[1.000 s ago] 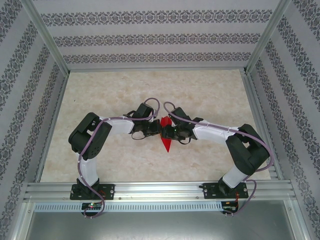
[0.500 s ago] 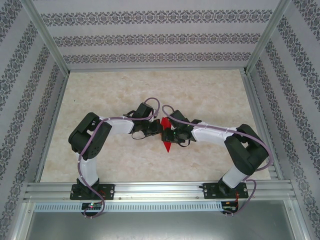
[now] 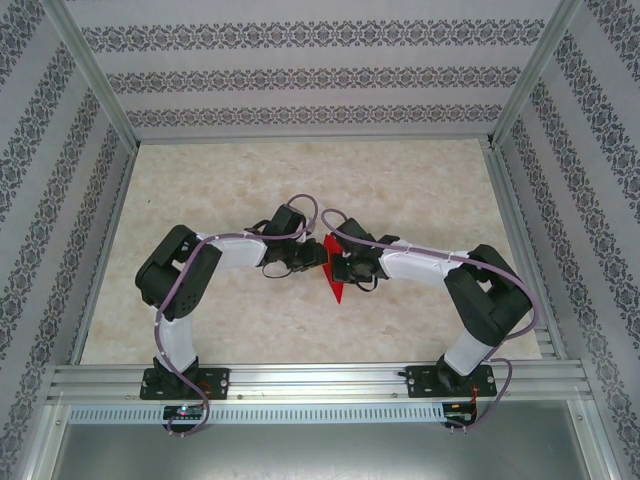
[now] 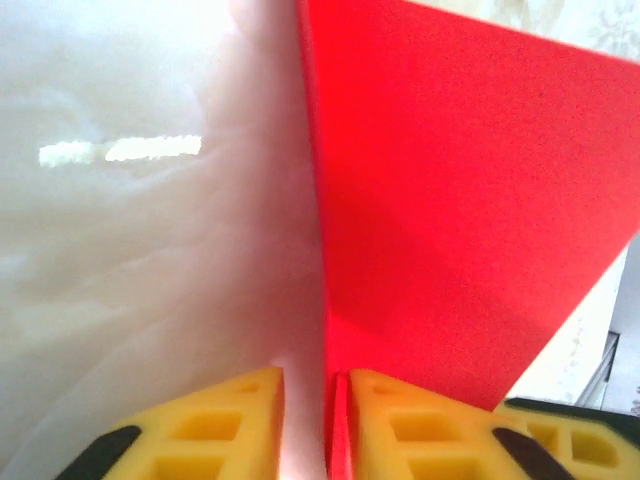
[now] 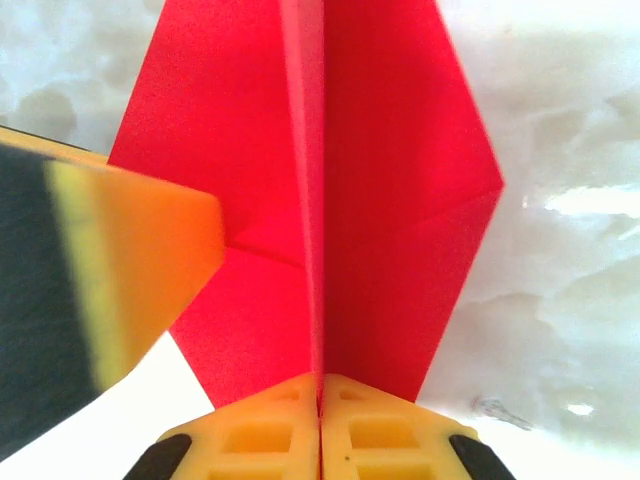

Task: Fold a paper plane with a square sheet of paper (pick it up from the middle)
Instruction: Move the paper plane to the center of the table.

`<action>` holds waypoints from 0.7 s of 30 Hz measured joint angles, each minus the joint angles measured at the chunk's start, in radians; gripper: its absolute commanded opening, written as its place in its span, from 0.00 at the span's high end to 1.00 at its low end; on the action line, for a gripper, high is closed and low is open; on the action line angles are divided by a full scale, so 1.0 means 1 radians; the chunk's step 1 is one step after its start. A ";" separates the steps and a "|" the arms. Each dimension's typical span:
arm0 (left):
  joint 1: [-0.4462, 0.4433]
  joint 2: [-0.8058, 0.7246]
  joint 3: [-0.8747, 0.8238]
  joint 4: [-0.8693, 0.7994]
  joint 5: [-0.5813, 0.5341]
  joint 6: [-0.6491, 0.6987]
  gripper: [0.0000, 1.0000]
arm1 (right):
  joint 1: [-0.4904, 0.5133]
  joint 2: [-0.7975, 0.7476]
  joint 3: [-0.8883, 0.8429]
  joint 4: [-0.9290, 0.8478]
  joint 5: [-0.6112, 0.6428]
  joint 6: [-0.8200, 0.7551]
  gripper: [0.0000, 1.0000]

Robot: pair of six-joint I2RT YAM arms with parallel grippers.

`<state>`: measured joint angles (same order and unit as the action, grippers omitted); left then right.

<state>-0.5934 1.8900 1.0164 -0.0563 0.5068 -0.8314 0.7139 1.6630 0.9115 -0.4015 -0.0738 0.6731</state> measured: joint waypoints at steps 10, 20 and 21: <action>0.102 -0.252 -0.002 -0.150 -0.216 0.016 0.20 | 0.000 -0.024 0.050 -0.130 0.107 -0.061 0.94; 0.136 -0.367 -0.036 -0.289 -0.438 0.041 0.05 | 0.000 0.080 0.111 -0.149 0.149 -0.070 0.86; 0.137 -0.367 -0.042 -0.296 -0.445 0.041 0.03 | 0.000 0.083 0.114 -0.149 0.149 -0.070 0.86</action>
<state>-0.4561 1.5227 0.9749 -0.3527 0.0616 -0.7906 0.7136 1.7462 1.0252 -0.5507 0.0753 0.6033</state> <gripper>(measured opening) 0.940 0.138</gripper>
